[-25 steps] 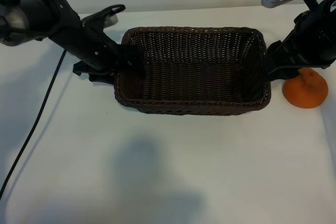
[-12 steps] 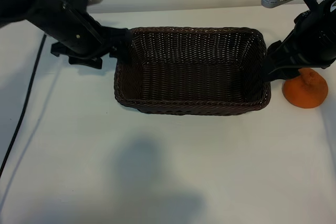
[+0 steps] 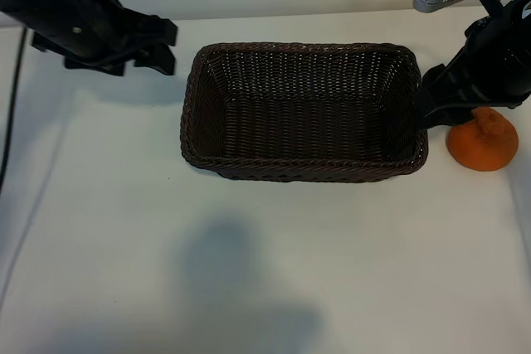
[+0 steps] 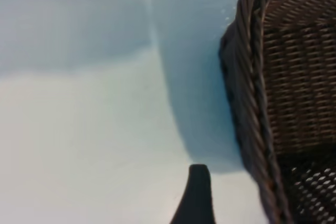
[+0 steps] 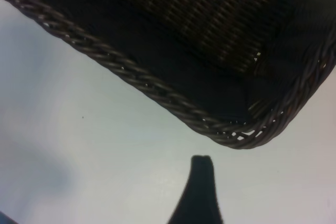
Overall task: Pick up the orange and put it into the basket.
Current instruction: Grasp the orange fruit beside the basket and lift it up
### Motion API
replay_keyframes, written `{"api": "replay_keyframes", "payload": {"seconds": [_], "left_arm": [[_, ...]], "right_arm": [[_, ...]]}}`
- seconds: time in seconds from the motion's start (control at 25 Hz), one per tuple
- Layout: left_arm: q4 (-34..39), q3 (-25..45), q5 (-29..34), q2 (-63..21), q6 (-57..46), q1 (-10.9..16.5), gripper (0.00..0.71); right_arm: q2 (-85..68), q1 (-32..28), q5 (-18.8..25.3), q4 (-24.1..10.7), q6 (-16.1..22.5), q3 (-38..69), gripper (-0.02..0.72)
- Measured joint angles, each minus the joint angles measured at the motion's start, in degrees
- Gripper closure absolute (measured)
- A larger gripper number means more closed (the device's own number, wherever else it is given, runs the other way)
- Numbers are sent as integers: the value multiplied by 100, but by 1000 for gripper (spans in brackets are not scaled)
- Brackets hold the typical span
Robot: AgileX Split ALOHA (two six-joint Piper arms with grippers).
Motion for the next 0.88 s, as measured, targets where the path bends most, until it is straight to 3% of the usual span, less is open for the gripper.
{"api": "replay_keyframes", "payload": {"seconds": [0.48,0.88], "left_arm": [[341,0,787,-1055,343,1750,111],[353,0,1105,-1863,651,1845,114]], "right_arm": [[0,0,20,0,-4,0,108],[0,0,20,0,-4,0,108]]}}
